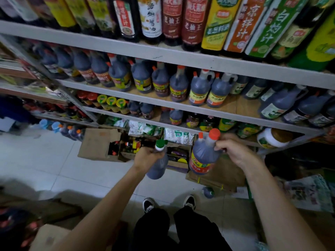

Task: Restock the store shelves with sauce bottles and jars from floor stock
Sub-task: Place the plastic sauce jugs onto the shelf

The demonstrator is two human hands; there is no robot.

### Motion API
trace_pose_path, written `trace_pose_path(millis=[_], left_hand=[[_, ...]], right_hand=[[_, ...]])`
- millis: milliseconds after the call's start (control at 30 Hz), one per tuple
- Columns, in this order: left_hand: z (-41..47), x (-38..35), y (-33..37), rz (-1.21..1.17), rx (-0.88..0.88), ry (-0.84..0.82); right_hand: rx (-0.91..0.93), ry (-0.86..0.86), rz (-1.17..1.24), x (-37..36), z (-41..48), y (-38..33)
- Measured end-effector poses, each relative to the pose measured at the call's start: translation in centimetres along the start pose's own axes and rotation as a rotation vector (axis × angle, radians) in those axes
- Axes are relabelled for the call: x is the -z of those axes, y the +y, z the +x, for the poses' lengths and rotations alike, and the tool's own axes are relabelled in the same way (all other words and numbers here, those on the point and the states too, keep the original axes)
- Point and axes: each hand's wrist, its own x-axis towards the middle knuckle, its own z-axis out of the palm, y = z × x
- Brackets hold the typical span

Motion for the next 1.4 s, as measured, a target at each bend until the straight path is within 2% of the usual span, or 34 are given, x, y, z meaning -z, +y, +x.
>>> trace_pose_path(millis=[233, 333, 467, 633, 767, 867, 1033, 1200, 1267, 1400], left_hand=[[5.8, 4.8, -4.7, 0.111, 0.036, 0.029], [10.6, 5.9, -7.9, 0.202, -0.017, 0.059], [18.2, 6.5, -13.4, 0.163, -0.035, 0.088], [26.6, 7.2, -20.3, 0.199, -0.102, 0.038], [29.2, 7.1, -23.5, 0.336, -0.134, 0.075], [29.6, 7.1, -24.1, 0.275, -0.124, 0.101], [30.1, 5.4, -24.7, 0.382, -0.102, 0.090], [31.2, 4.4, -24.5, 0.294, -0.122, 0.049], [31.6, 4.2, -24.4, 0.257, -0.128, 0.032], [32.5, 3.8, -23.4, 0.217, -0.151, 0.039]], right_hand=[[0.029, -0.025, -0.432, -9.2, 7.0, 2.5], [0.061, -0.010, -0.588, -13.6, 11.5, 5.9], [0.063, 0.112, -0.660, -18.1, 18.1, 12.1], [0.047, 0.181, -0.766, -21.6, 25.4, 17.8], [0.168, 0.263, -0.725, -22.6, 27.9, 20.3], [0.294, 0.306, -0.688, -22.3, 29.3, 20.0], [0.523, 0.356, -0.691, -21.9, 33.6, 16.6], [0.660, 0.427, -0.752, -22.0, 37.0, 13.3], [0.674, 0.456, -0.834, -22.0, 38.2, 12.5], [0.573, 0.562, -0.940, -21.8, 40.4, 12.1]])
